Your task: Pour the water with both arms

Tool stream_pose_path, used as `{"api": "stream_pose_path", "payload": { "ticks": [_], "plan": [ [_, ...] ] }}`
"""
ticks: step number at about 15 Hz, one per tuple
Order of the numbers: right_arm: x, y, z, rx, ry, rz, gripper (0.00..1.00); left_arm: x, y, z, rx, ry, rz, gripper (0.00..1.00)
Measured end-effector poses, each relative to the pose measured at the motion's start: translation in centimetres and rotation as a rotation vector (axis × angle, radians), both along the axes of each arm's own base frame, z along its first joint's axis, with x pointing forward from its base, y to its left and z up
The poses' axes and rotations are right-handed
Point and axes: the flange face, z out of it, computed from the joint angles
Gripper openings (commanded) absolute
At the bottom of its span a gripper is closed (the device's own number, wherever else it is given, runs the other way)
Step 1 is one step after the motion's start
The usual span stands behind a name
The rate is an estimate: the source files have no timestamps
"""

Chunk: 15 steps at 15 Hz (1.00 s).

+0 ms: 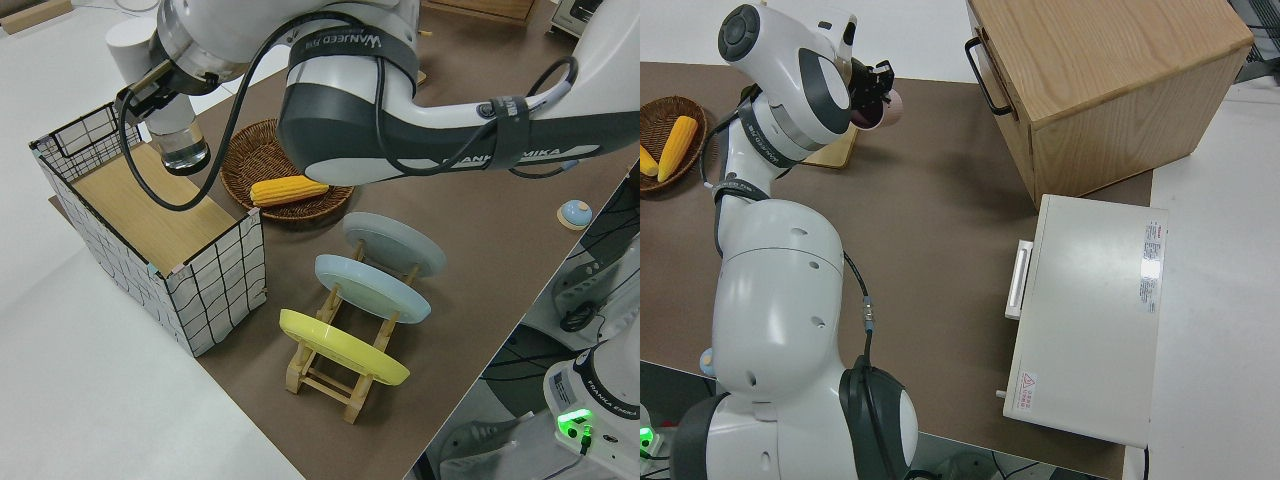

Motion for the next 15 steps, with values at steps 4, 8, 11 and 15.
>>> {"api": "stream_pose_path", "payload": {
  "ticks": [4, 8, 11, 15],
  "plan": [
    [-3.3, 0.0, -0.6, 0.041, 0.209, -0.123, 0.0, -0.6, -5.5, 2.7, 0.001, 0.051, 0.034, 0.0],
    [-6.4, 1.9, -1.7, 0.119, 0.387, -0.292, 0.0, -1.6, -12.0, 3.2, -0.002, 0.103, 0.08, 0.0],
    [-8.6, 6.3, -2.6, 0.188, 0.454, -0.405, 0.0, -2.7, -16.2, 3.1, -0.008, 0.138, 0.097, 0.0],
    [-11.9, 13.9, -4.8, 0.219, 0.5, -0.567, 0.0, -4.8, -20.9, 2.2, -0.018, 0.189, 0.102, 0.0]
  ]
}}
